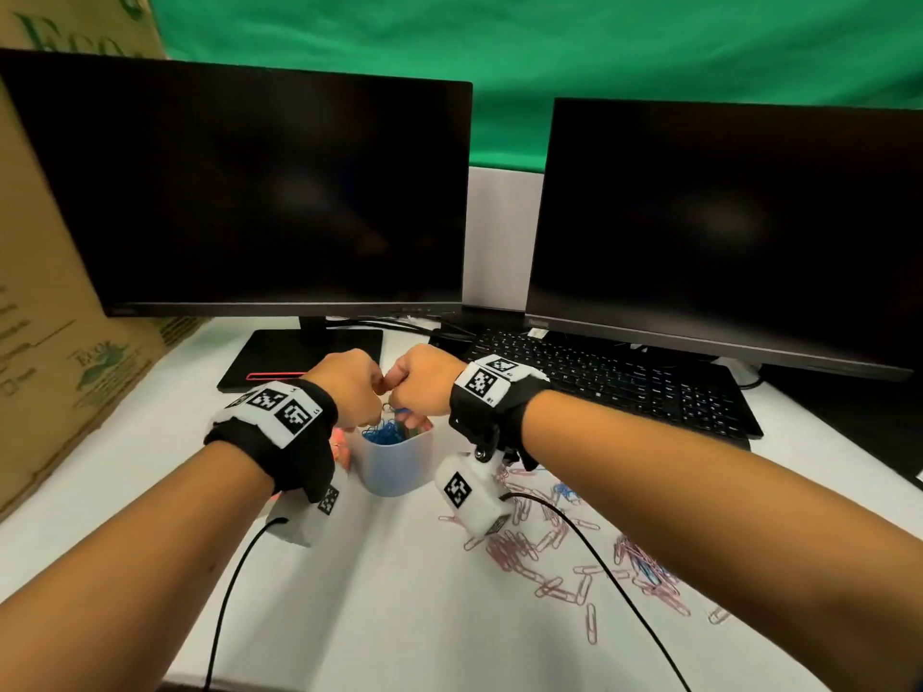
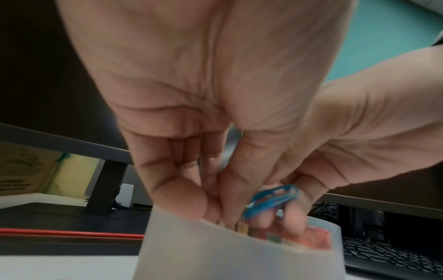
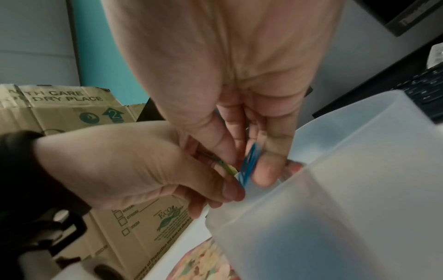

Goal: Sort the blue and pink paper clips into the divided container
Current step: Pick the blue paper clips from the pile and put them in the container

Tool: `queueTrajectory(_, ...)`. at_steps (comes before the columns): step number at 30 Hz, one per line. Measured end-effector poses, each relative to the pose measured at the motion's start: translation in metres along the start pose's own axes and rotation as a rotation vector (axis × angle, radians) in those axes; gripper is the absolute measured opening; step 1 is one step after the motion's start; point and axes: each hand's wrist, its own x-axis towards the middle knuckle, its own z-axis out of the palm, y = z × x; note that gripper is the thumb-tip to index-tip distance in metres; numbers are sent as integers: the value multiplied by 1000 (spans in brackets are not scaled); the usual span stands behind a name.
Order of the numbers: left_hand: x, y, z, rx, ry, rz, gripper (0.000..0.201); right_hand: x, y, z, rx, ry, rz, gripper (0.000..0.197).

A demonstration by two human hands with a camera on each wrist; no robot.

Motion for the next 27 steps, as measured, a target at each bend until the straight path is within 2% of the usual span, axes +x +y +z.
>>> queueTrajectory(2,1,-2,0,-17,39,-8,36,-1,3,-6,-22,21,-13,32)
queueTrajectory(5,3,-1,1,-21,157,28,32,-12,18,-20,52,158,-47,26)
queueTrajectory(8,1,14,4,-42,217,124,25,-34,46,-41,112,208,-48,18)
queueTrajectory(11,-5,40,12,-91,227,231,23,-59,82,-66,-8,217,15,16)
queueTrajectory(15,-5,77,35,-93,150,322,24,-87,130,-83,-241,250,144,21)
queueTrajectory(19,3,106,67,-8,-6,334,24,-101,162,-82,-384,195,218,25)
queueTrajectory(24,13,126,100,162,-137,304,37,-109,185,-80,-448,152,212,31)
queueTrajectory(27,20,129,108,247,-168,267,33,-111,194,-78,-473,117,210,33)
